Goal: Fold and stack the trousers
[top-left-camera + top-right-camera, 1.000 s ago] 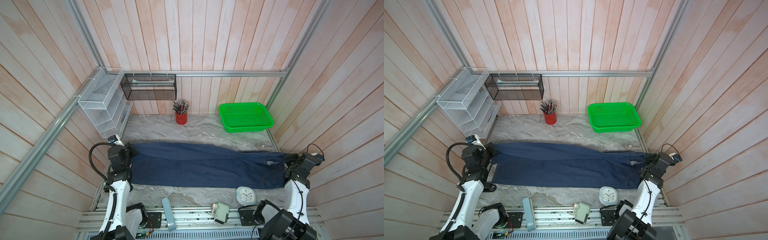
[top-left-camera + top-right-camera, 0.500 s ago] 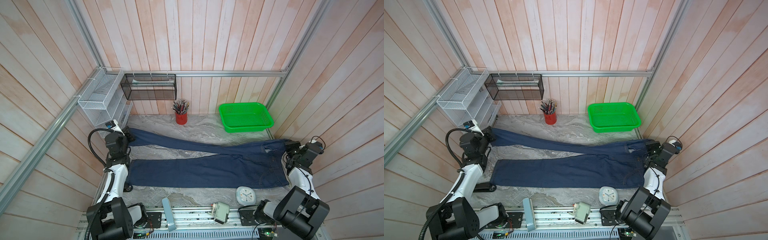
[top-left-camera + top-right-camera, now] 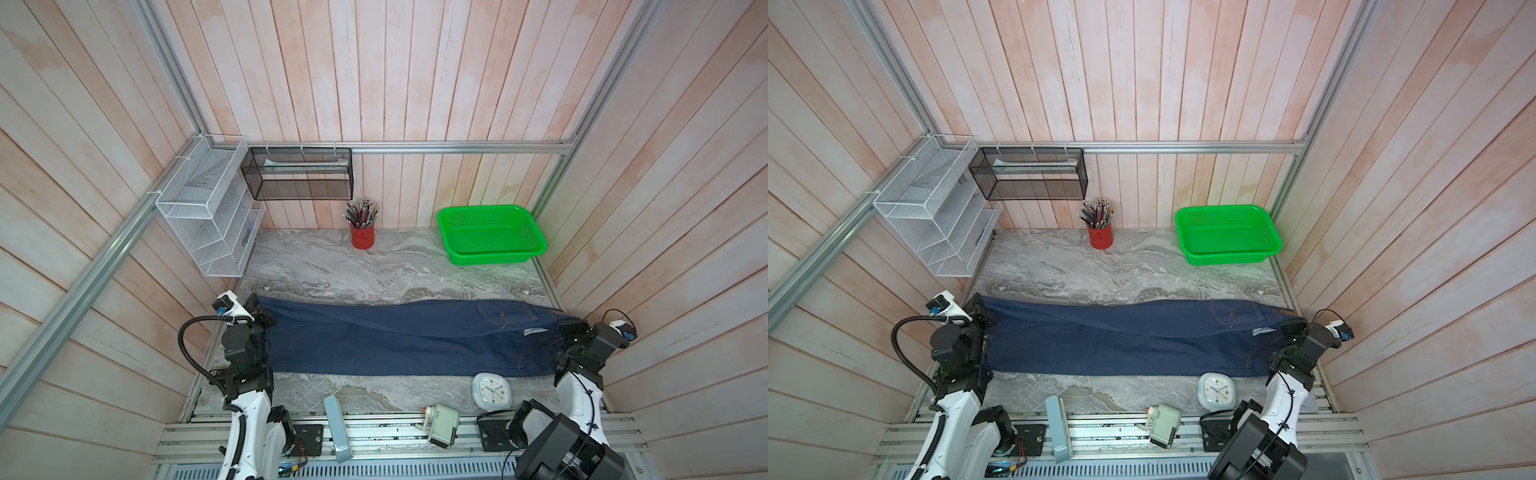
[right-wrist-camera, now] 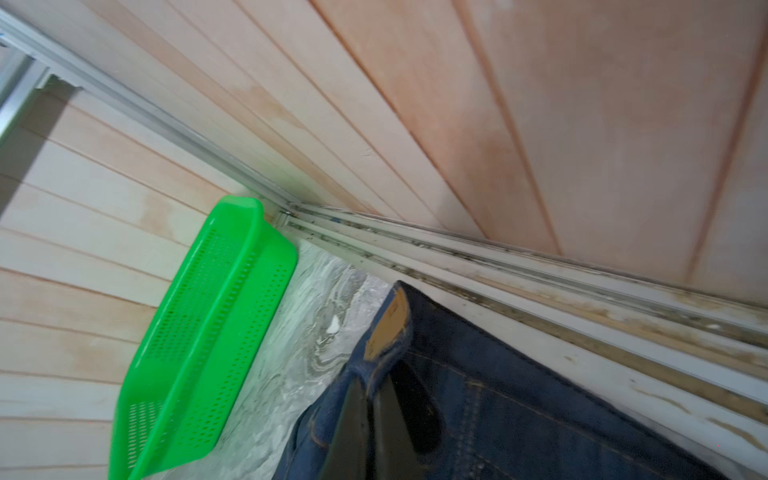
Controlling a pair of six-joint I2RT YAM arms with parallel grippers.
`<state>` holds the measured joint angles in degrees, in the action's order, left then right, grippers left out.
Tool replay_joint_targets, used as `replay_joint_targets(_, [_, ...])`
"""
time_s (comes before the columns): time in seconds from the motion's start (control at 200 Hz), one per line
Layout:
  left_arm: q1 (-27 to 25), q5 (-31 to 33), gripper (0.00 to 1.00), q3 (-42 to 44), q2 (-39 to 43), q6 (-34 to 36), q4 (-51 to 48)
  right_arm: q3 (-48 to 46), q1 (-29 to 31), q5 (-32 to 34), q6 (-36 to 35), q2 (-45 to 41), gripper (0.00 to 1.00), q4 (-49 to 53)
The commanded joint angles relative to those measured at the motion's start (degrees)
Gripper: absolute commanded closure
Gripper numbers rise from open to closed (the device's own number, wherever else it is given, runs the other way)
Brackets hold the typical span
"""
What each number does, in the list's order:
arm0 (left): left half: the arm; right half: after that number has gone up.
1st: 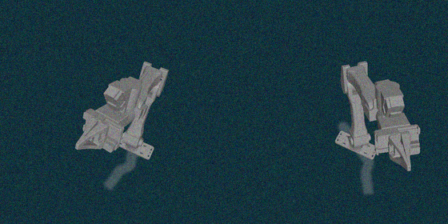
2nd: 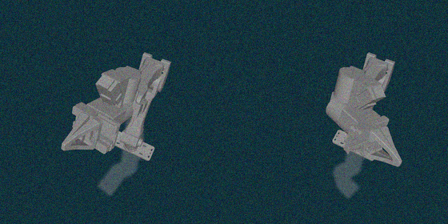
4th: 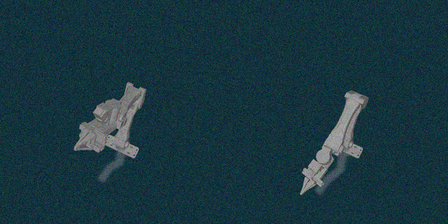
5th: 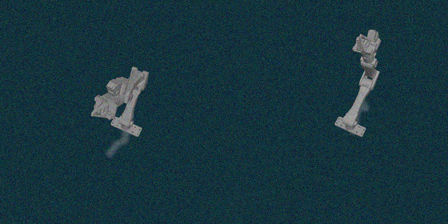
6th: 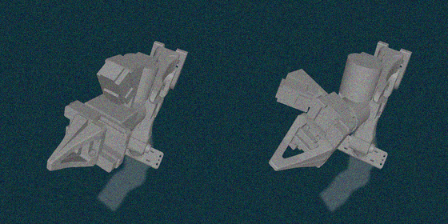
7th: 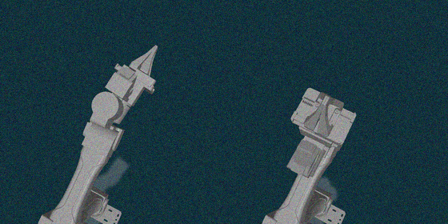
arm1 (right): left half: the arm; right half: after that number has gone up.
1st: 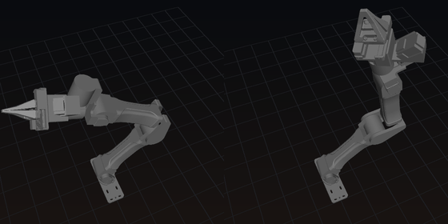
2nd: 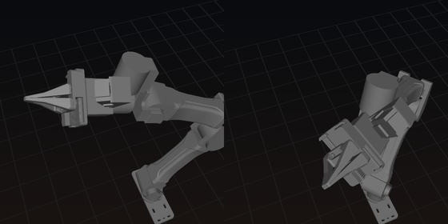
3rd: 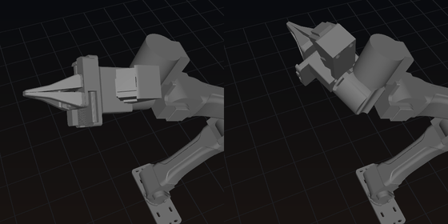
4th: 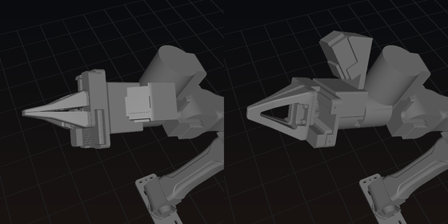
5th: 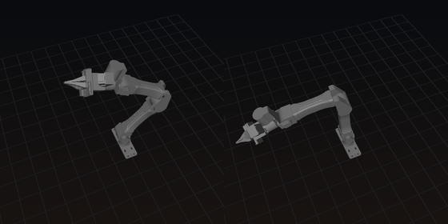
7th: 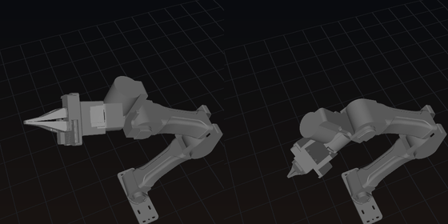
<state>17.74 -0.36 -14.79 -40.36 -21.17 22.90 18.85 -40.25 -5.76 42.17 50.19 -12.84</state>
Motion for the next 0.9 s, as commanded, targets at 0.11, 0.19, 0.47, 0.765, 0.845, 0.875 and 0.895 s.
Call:
replay_joint_targets(0.11, [0.6,13.0,1.0,0.9,0.8,-4.3,-5.4,0.5,-0.9,13.4,-2.2,-0.8,1.0,5.9])
replay_joint_targets(0.19, [0.6,14.1,1.0,0.7,0.2,-4.4,-7.0,1.0,-1.0,14.8,-3.8,0.0,1.0,6.9])
replay_joint_targets(0.47, [0.5,13.4,1.0,3.7,1.7,-6.6,-7.3,1.9,-1.4,15.8,-6.2,1.5,1.0,8.4])
replay_joint_targets(0.765, [0.1,14.3,1.0,4.7,6.9,-6.4,-10.5,1.0,-1.4,17.2,-9.3,1.9,1.0,8.5])
replay_joint_targets(0.845, [-0.3,14.9,1.0,5.3,8.0,-6.7,-11.4,0.1,-1.4,17.4,-9.5,1.8,1.0,7.8])
replay_joint_targets(0.875, [-0.6,15.3,1.0,5.6,8.5,-6.7,-11.6,-0.1,-1.4,17.4,-9.6,1.8,1.0,7.6])
replay_joint_targets(0.895, [-0.7,15.4,1.0,5.8,8.7,-6.9,-11.7,-0.2,-1.4,17.4,-9.5,1.8,1.0,7.4])
